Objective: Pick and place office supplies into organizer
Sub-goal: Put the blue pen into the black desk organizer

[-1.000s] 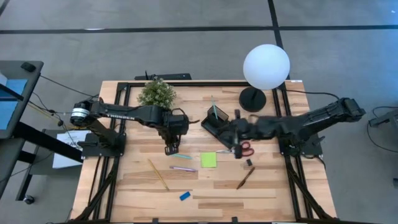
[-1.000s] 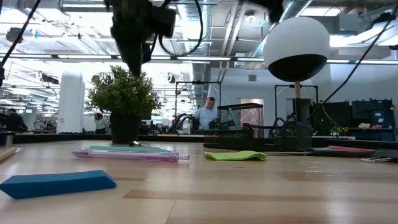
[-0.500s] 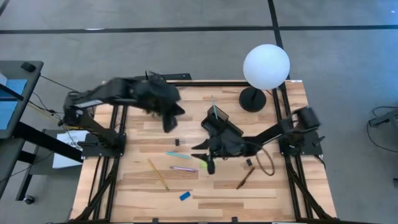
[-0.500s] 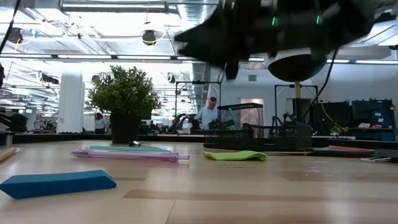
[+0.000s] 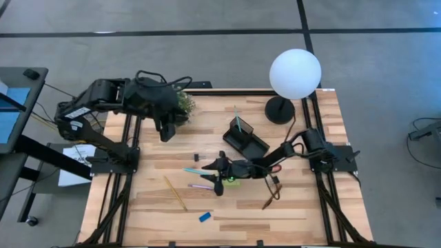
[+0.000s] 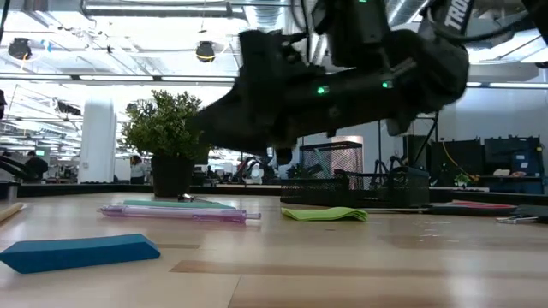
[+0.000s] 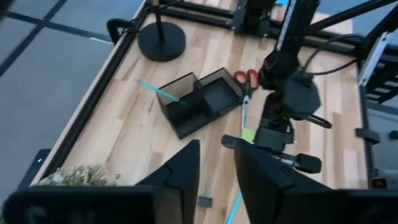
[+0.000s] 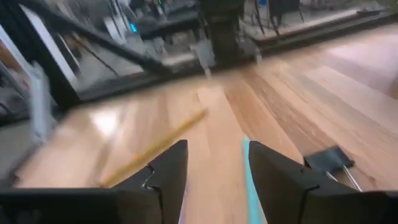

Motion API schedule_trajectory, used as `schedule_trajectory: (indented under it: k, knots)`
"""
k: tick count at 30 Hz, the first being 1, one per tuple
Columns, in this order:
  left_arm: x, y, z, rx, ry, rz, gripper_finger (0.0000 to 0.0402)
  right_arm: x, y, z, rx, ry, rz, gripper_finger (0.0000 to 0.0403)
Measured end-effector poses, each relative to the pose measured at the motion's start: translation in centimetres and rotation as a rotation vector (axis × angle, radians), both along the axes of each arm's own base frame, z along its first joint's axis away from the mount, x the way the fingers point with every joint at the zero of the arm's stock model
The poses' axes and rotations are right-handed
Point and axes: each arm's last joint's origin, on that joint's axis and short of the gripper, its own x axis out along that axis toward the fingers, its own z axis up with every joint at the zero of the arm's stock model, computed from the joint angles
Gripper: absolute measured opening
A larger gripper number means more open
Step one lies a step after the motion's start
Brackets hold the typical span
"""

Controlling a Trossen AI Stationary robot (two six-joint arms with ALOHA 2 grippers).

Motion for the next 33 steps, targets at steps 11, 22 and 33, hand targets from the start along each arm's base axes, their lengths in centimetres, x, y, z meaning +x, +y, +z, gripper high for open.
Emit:
schedule_trajectory:
  k: [11,22,33]
  knots:
    - [0.0,0.0,0.0,0.027,0.009,-0.004,0.0128,0.3,-1.0,-2.0,-0.091,0.345,-0.039,0.0164]
    - [-0.4,0.2,-0.4,0.062,0.059,0.028,0.0128,1.0,-0.5,-6.0,-0.011,0.328,-0.08,0.0164]
    - [-0.5,0.2,-0.5,0.067,0.083,0.059,0.0128,1.0,0.2,-6.8,-0.175,0.327,0.0,0.0145]
